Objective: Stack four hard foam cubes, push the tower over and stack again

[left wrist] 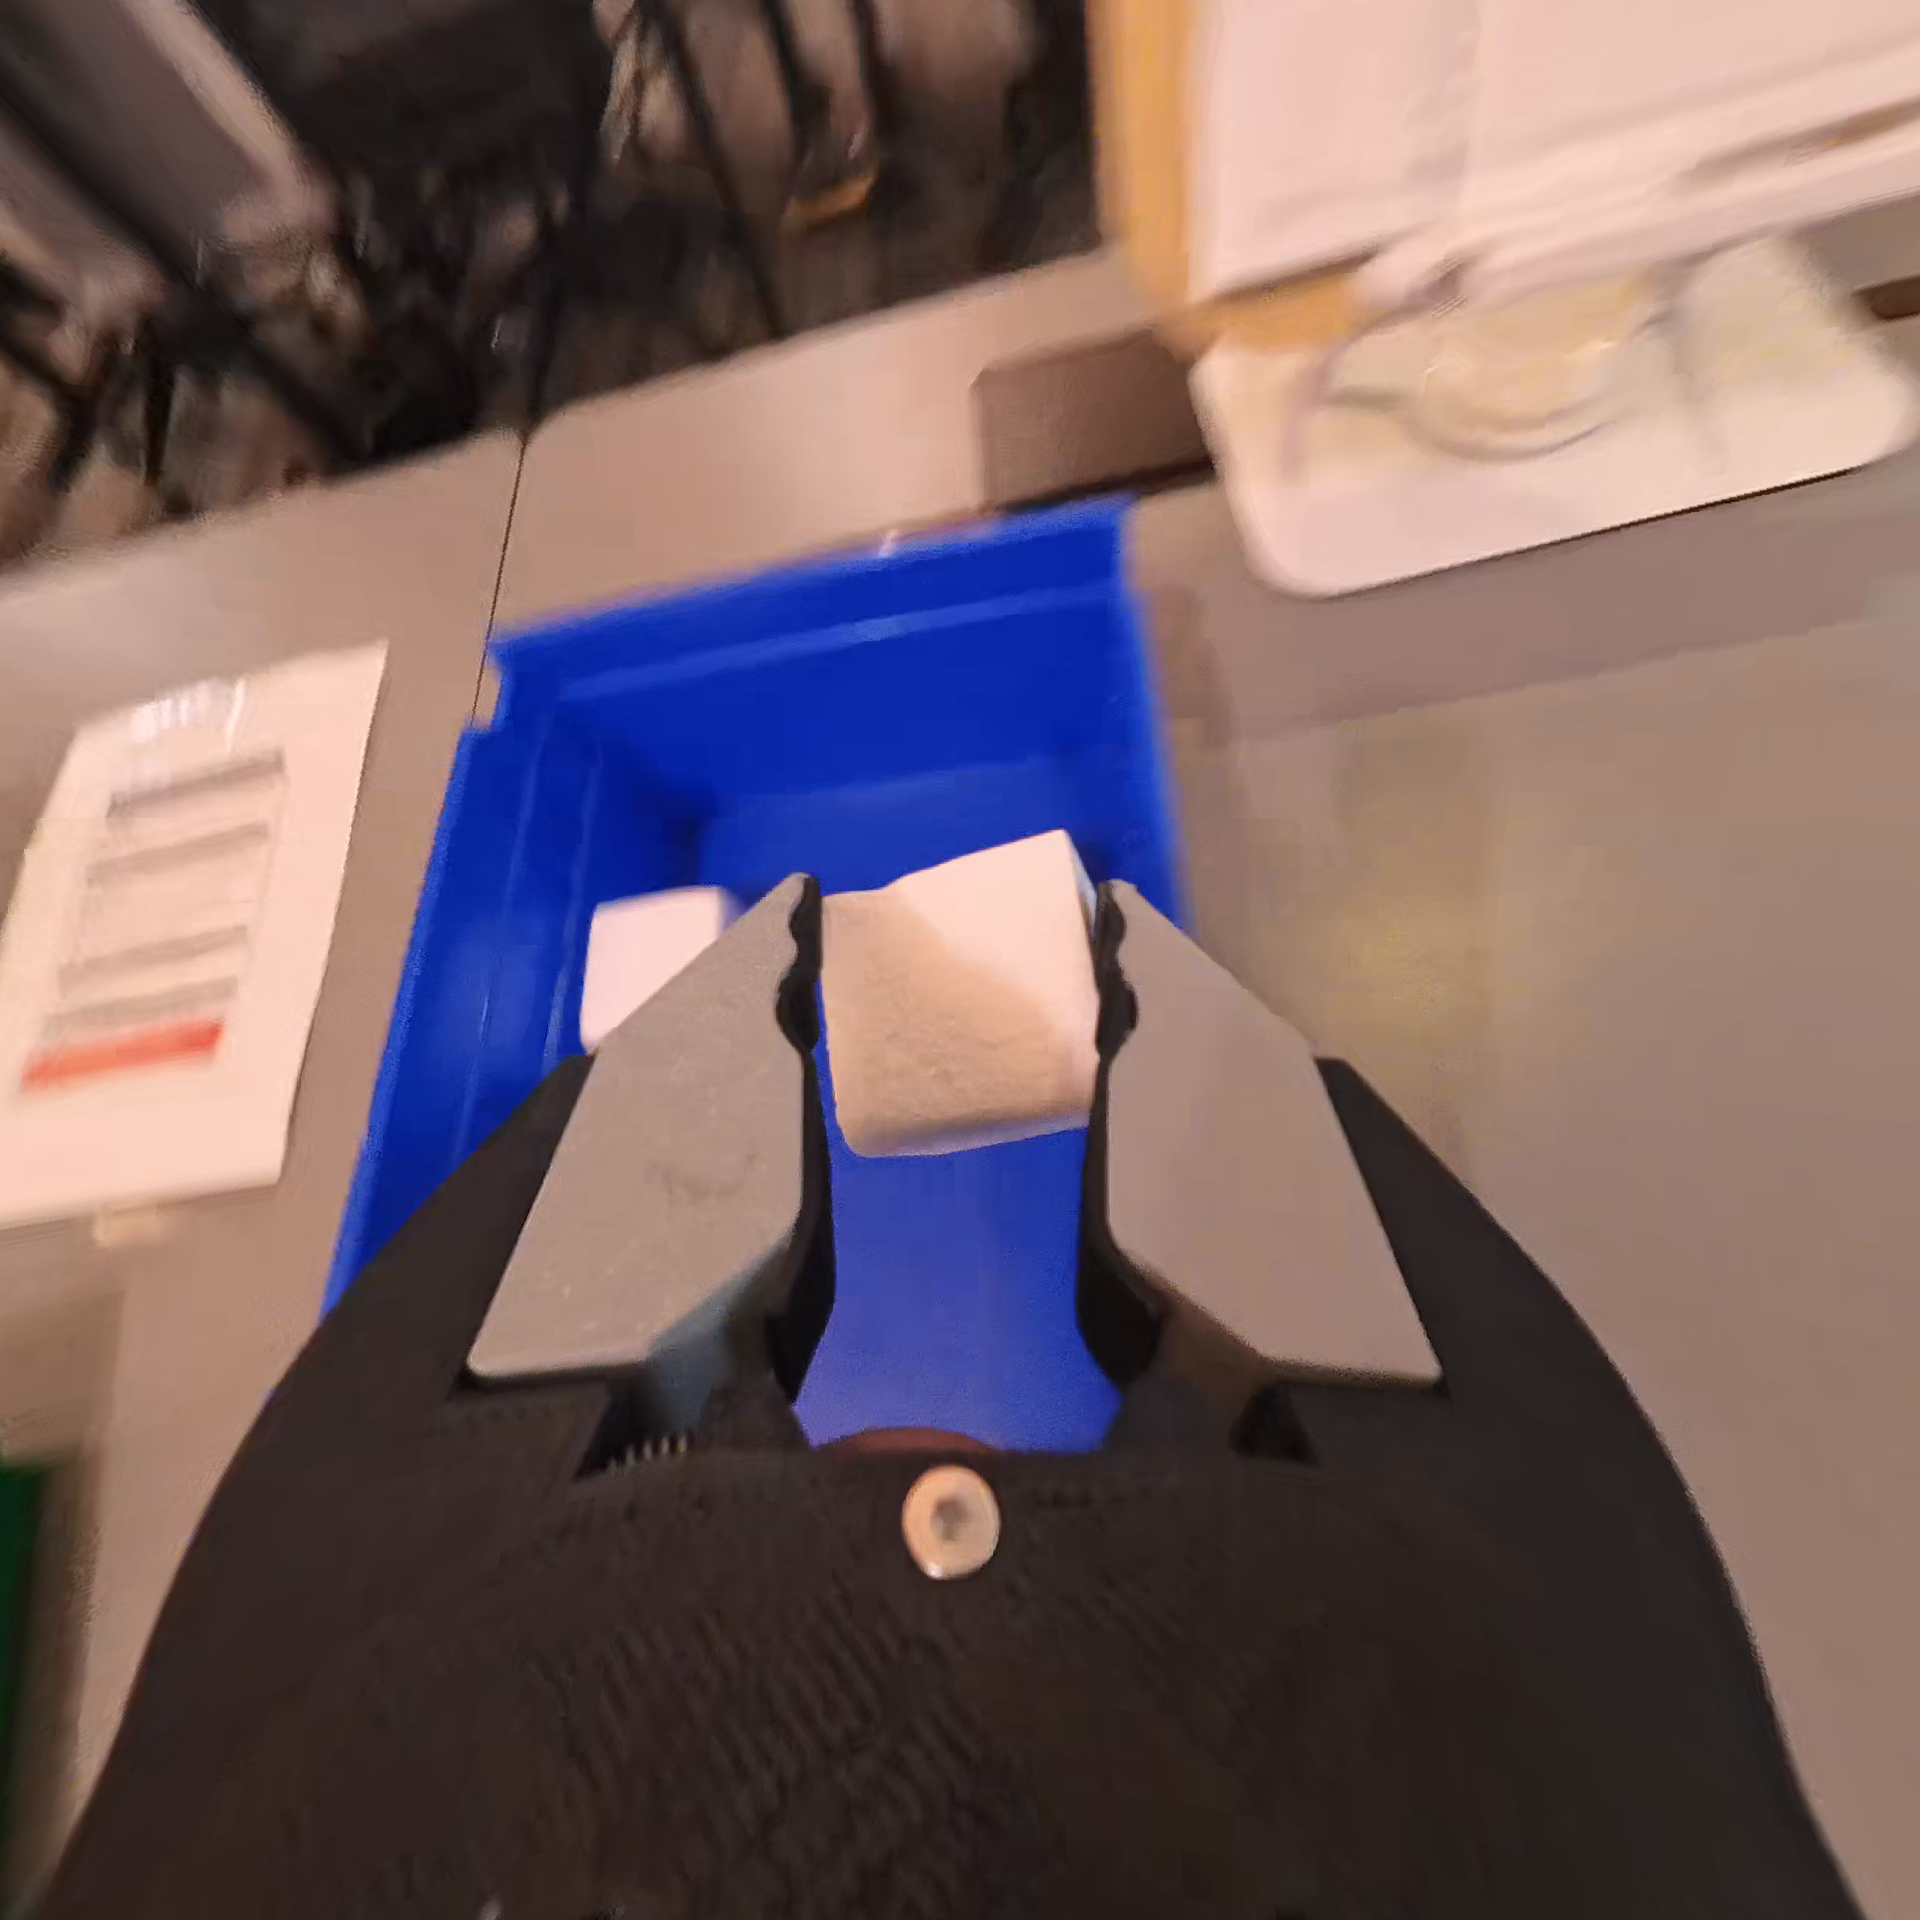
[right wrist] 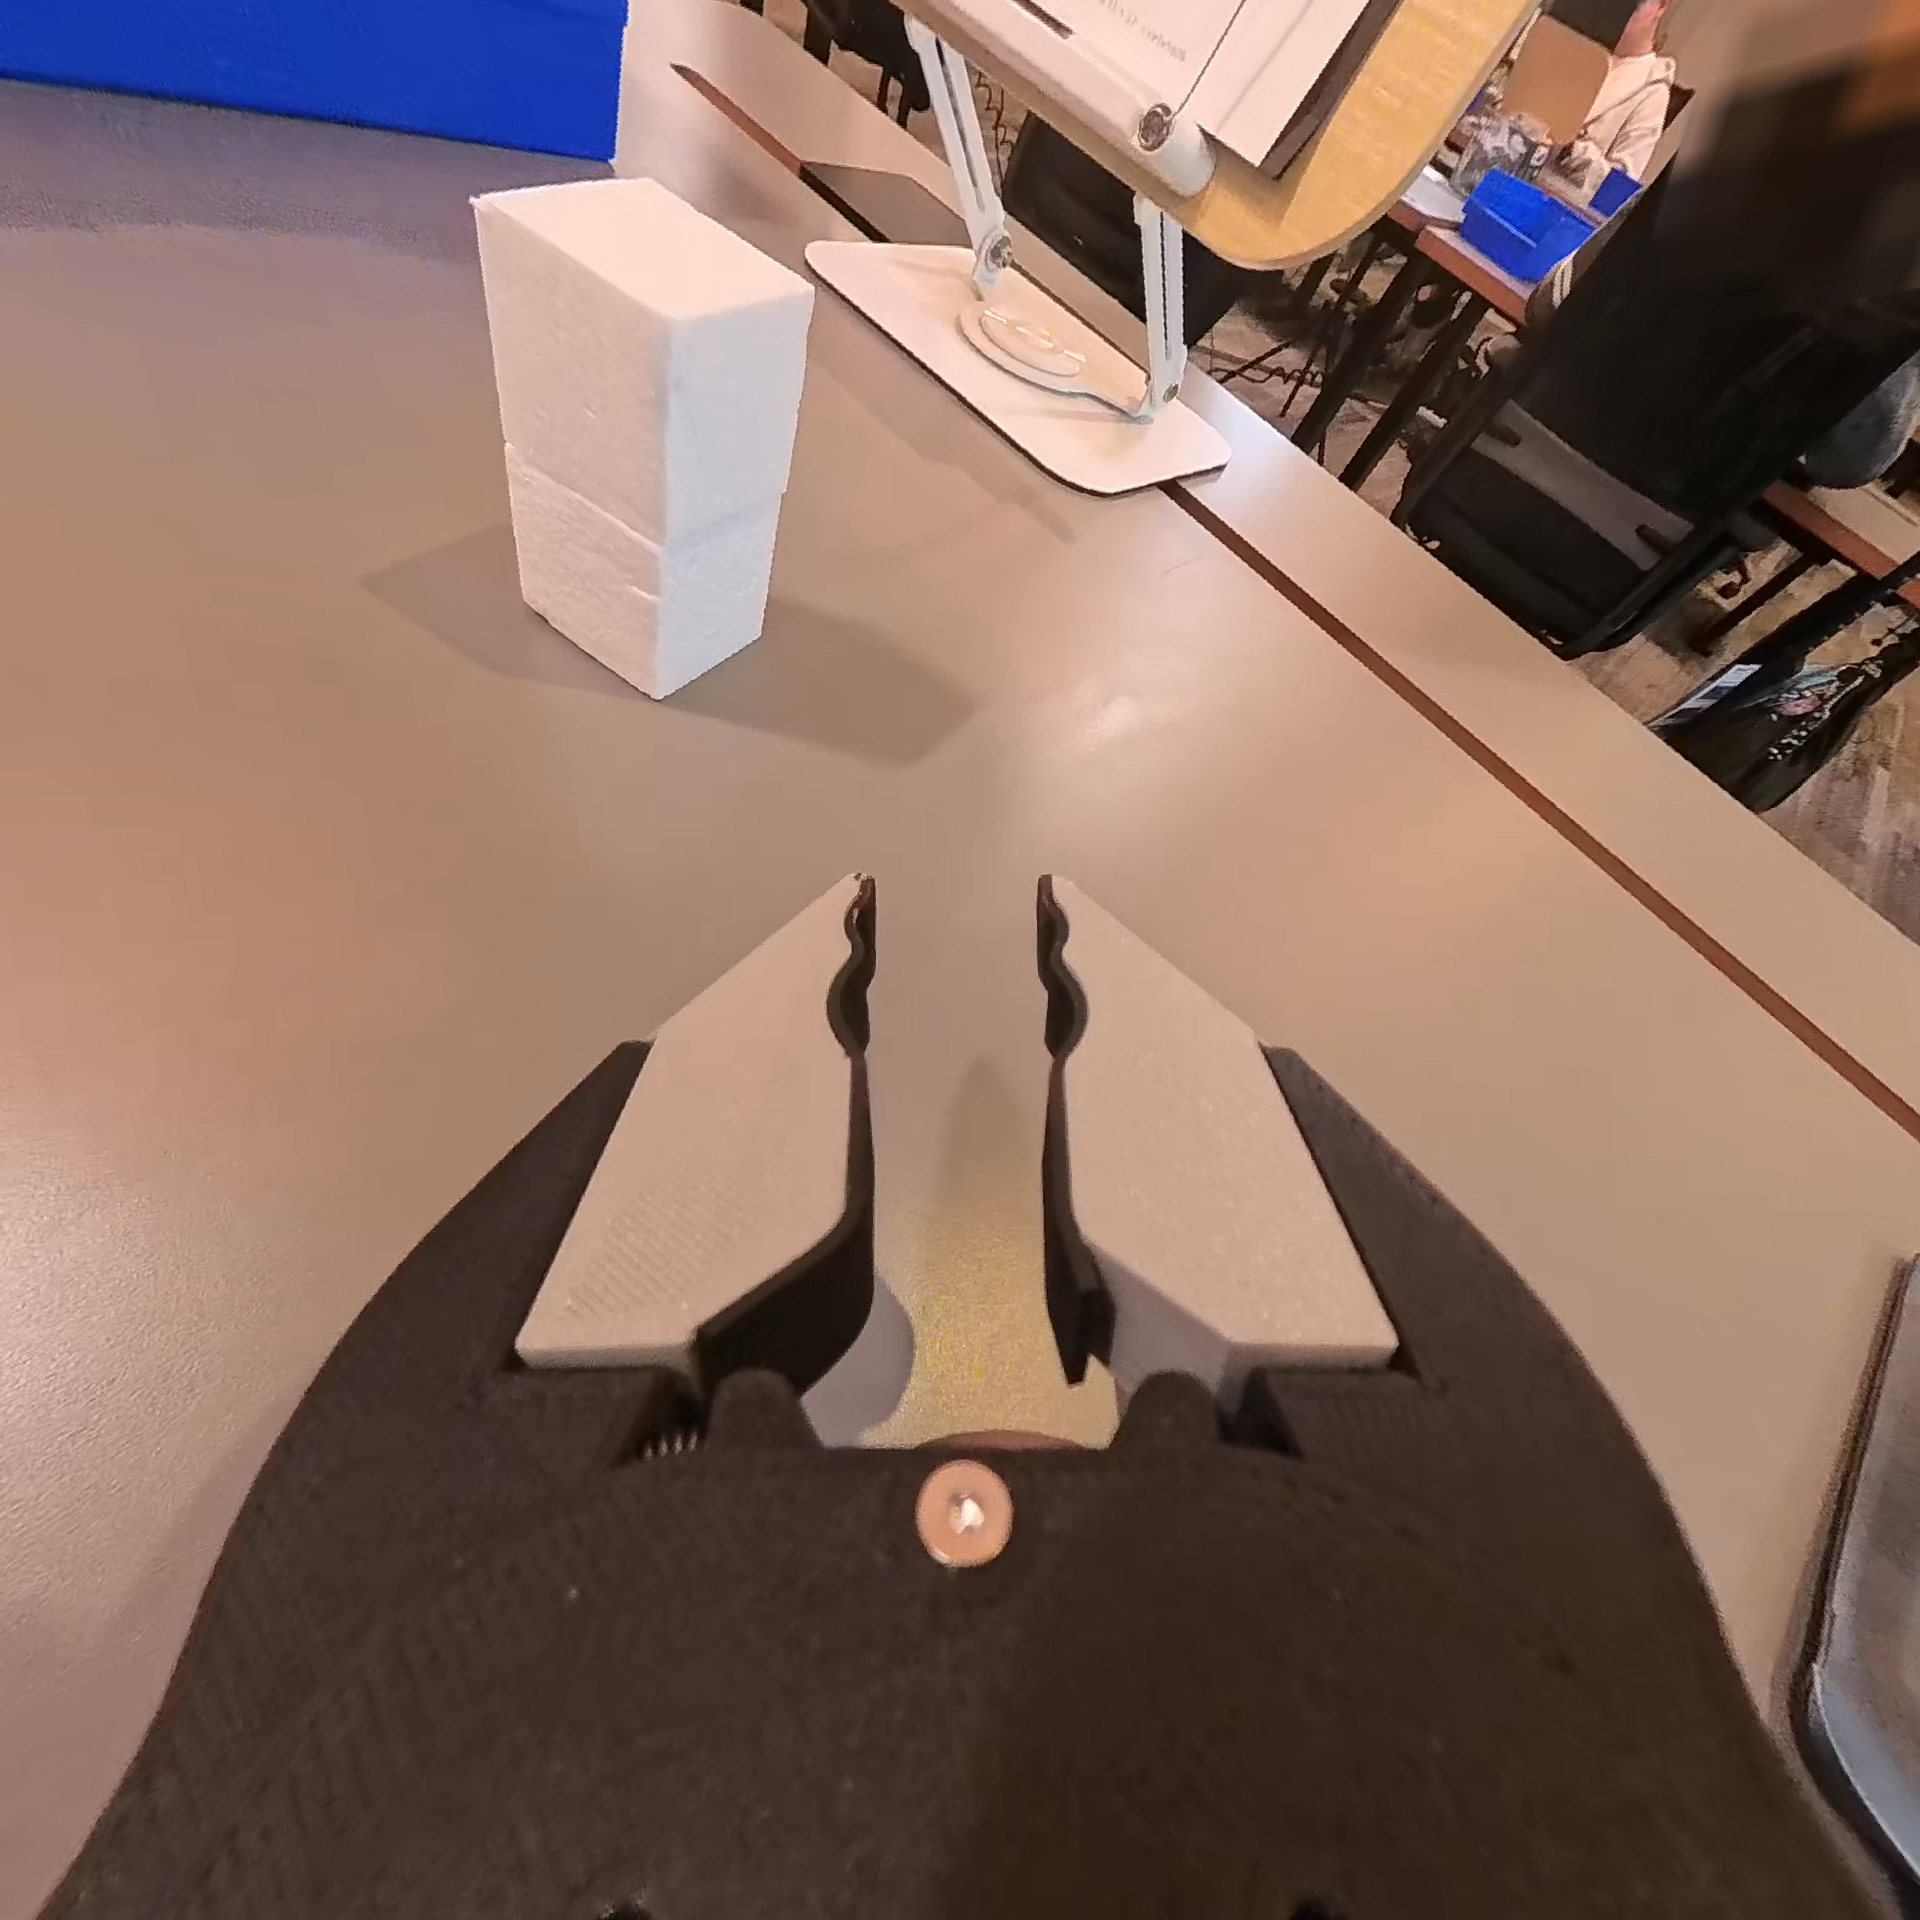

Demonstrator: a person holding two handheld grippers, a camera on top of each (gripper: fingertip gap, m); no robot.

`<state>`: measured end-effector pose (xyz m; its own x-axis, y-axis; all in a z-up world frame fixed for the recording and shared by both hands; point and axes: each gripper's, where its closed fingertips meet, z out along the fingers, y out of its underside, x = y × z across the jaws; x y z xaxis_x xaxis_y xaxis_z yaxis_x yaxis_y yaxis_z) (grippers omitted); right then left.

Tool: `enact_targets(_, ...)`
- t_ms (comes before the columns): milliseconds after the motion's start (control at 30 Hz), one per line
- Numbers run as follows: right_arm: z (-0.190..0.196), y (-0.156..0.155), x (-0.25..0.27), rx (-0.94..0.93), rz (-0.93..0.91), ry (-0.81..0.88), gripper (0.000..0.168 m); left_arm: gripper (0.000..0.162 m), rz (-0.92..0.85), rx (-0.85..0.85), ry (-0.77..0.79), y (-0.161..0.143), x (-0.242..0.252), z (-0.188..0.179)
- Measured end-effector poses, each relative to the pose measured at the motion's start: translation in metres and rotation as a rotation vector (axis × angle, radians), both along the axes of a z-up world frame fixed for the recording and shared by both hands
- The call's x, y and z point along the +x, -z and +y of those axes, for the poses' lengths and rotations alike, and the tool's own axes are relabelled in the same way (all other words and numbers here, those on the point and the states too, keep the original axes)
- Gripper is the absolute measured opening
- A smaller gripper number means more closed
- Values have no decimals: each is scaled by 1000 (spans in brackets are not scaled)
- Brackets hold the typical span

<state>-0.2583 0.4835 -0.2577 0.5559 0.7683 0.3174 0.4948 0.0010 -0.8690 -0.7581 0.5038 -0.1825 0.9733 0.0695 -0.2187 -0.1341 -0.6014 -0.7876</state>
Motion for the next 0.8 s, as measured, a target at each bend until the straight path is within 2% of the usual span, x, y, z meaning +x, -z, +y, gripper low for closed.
enact_targets(67,0,1,0,-1,-1,0,28,51,37,58,169,-34,46,1)
enact_targets(167,1,2,0,-1,-9,2,28,51,105,36,519,-59,142,-7)
enact_targets(233,3,4,1,-1,-14,7,28,51,147,-11,718,-58,203,-16)
enact_targets(367,6,7,5,-18,-11,22,28,51,174,-62,966,-49,295,-24)
enact_targets(533,9,10,8,-36,-12,30,28,51,197,-114,1072,-32,349,-14)
enact_targets(800,5,9,4,-28,-23,9,28,51,197,-162,1114,-18,375,-7)
